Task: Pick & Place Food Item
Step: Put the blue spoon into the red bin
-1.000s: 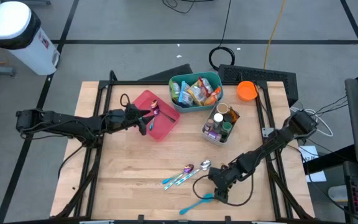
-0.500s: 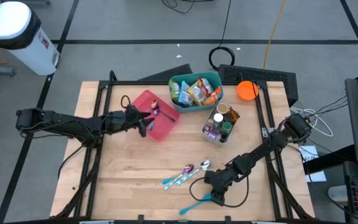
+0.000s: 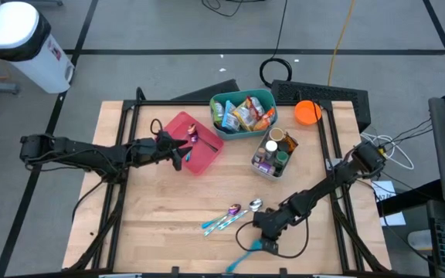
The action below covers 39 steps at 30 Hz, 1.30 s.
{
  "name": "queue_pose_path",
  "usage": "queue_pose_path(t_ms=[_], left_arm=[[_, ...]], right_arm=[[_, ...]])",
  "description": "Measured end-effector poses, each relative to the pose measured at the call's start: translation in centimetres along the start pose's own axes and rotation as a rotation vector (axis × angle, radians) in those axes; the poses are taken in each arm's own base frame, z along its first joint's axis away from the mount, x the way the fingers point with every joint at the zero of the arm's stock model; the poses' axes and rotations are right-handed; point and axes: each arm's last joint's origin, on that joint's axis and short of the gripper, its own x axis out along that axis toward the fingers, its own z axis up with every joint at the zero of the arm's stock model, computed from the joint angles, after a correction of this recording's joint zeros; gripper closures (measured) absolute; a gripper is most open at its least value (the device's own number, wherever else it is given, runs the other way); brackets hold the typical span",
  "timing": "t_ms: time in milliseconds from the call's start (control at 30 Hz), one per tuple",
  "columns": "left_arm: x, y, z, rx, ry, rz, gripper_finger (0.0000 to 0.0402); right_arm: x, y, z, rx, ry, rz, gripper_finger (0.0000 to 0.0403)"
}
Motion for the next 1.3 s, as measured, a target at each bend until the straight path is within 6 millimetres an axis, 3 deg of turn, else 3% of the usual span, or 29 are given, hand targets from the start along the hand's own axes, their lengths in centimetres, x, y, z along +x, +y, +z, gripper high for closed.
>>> queue_pose_path(t_ms=[167,400,533,667,800,1067,1300], left_arm=[[0.0,0.0,0.0,-0.001,-0.001,0.000,0.0215],[0.0,-0.1,0.1,-0.044,-0.013,-0.007,0.0215],[0.1,-0.8,0.5,-0.126,-0.071,-0.061,0.0215],[0.3,-2.2,0.7,-0.113,-0.148,-0.159,0.0215],[0.7,-3.7,0.4,-0.071,-0.200,-0.270,0.0215],[3.7,-8.4,0.5,0.150,-0.058,-0.316,0.0215],[7.8,-11.6,0.0,0.320,0.132,-0.213,0.0215]], right_arm=[[-2.3,0.8,0.3,-0.051,-0.071,-0.027,0.0399],[-9.3,2.7,0.8,-0.226,-0.360,-0.108,0.0401],[-13.2,2.5,1.1,-0.413,-0.552,-0.311,0.0401],[-15.5,1.4,2.4,-0.589,-0.652,-0.560,0.0402],[-16.2,-0.5,4.2,-0.650,-0.636,-0.728,0.0402],[-14.7,-4.5,7.1,-0.497,-0.586,-0.911,0.0402],[-13.6,-4.6,7.3,-0.490,-0.587,-0.927,0.0403]])
